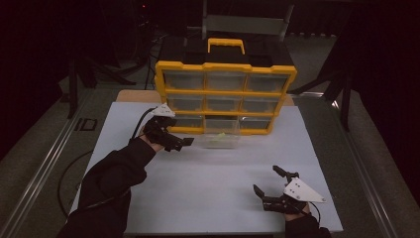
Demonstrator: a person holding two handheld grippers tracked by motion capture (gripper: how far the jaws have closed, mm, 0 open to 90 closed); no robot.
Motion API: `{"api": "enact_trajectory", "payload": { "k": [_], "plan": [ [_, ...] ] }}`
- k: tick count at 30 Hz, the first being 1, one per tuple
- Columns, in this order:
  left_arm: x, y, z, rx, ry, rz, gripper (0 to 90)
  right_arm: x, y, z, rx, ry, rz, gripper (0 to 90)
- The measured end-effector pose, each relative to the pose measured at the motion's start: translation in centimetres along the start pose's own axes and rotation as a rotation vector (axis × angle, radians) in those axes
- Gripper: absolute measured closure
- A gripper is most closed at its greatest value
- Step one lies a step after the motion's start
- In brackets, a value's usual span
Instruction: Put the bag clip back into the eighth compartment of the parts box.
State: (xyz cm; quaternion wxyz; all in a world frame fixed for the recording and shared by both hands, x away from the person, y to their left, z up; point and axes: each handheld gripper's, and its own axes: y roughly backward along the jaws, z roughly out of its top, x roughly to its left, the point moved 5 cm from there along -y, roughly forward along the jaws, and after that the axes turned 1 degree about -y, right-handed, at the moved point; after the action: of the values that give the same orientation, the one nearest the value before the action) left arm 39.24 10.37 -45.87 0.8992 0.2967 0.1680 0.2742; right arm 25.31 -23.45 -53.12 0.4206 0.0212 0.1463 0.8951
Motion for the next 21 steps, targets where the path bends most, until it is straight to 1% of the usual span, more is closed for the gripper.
{"api": "enact_trajectory", "payload": {
  "k": [2,5,10,11,14,16,17,18,21],
  "plan": [
    [0.1,0.2,-0.7,-0.003,0.015,0.005,0.0,0.0,0.0,0.0,-0.002,0.002,0.002,9.2],
    [0.5,0.5,-1.8,0.007,0.026,0.022,0.0,0.0,0.0,0.0,-0.001,0.001,0.004,9.2],
    [1.0,1.2,-3.4,-0.006,0.060,0.028,0.0,0.1,-0.1,0.0,0.000,0.006,0.008,9.2],
    [1.1,1.4,-3.8,-0.002,0.058,0.030,0.0,0.1,-0.1,0.0,0.000,0.005,0.010,9.2],
    [1.6,1.7,-4.8,-0.002,0.082,0.043,0.0,0.1,-0.1,0.0,0.002,0.002,0.008,9.2],
    [1.8,1.9,-5.4,-0.004,0.091,0.051,0.0,0.1,-0.1,0.0,0.000,0.004,0.007,9.2],
    [1.8,1.9,-5.4,-0.004,0.091,0.051,0.0,0.1,-0.1,0.0,0.000,0.004,0.007,9.2],
    [1.9,2.0,-6.0,-0.005,0.099,0.058,0.0,0.1,0.0,0.0,0.000,0.004,0.008,9.2],
    [1.8,2.2,-6.9,0.000,0.101,0.064,0.0,0.1,-0.1,0.0,0.000,0.001,0.009,9.2]
  ]
}}
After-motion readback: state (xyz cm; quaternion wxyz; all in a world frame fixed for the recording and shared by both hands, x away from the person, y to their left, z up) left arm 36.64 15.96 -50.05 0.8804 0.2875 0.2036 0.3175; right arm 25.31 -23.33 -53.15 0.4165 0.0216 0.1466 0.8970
